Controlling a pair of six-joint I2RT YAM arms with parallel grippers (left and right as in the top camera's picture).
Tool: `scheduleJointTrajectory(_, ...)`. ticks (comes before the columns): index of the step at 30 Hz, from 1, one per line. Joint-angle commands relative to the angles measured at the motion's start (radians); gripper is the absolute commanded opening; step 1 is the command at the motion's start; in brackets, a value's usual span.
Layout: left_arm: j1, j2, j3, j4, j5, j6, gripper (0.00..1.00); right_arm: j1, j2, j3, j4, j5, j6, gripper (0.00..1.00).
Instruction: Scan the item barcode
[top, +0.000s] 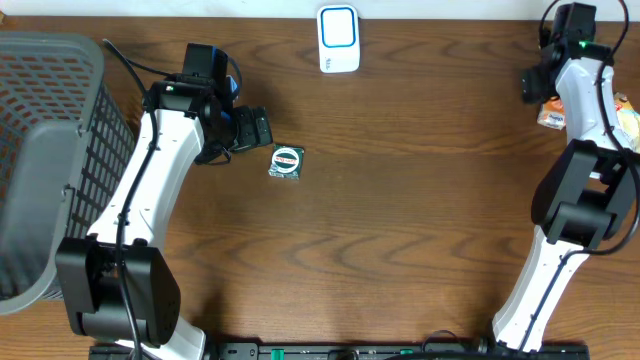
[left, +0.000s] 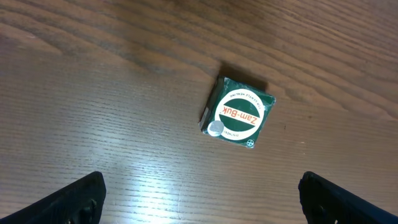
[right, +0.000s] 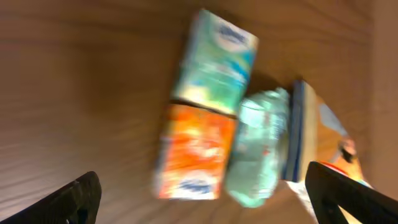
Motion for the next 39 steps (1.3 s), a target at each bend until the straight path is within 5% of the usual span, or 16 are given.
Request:
scheduleJointTrajectory(1,0.003,0.003,0.013,-0.005,-0.010,0.010,0.98,0.028,-0.144,0.007,-0.069,-0.491,0.037,0.99)
scheduleJointTrajectory(3,0.003,0.003,0.013,-0.005,-0.010,0.009,0.98,0.030,-0.179,0.007,-0.113,-0.844,0.037,0.99)
scheduleJointTrajectory(6,0.003,0.003,0.013,-0.005,-0.010,0.009,0.98,0.030,-0.204,0.007,-0.148,-1.047,0.063,0.99)
scheduleJointTrajectory(15,0.003,0.003,0.013,-0.005,-0.010,0.009,0.98,0.032,-0.286,0.007,-0.398,-1.007,0.149,0.99)
scheduleJointTrajectory(23,0.003,0.003,0.013,-0.005,-0.010,0.009,0.98,0.097,-0.301,0.001,-0.452,-1.012,0.150,0.99)
scheduleJointTrajectory(30,0.003,0.003,0.013,-0.005,-0.010,0.009,0.98,0.270,-0.298,-0.053,-0.335,-1.040,0.153,0.99)
scheduleJointTrajectory(36,0.003,0.003,0.013,-0.005,-0.010,0.009,0.98,0.425,-0.298,-0.132,-0.165,-0.766,0.429,0.99)
scheduleJointTrajectory(39,0.003,0.003,0.013,-0.005,-0.010,0.009,0.98,0.479,-0.298,-0.177,-0.103,-0.742,0.447,0.99)
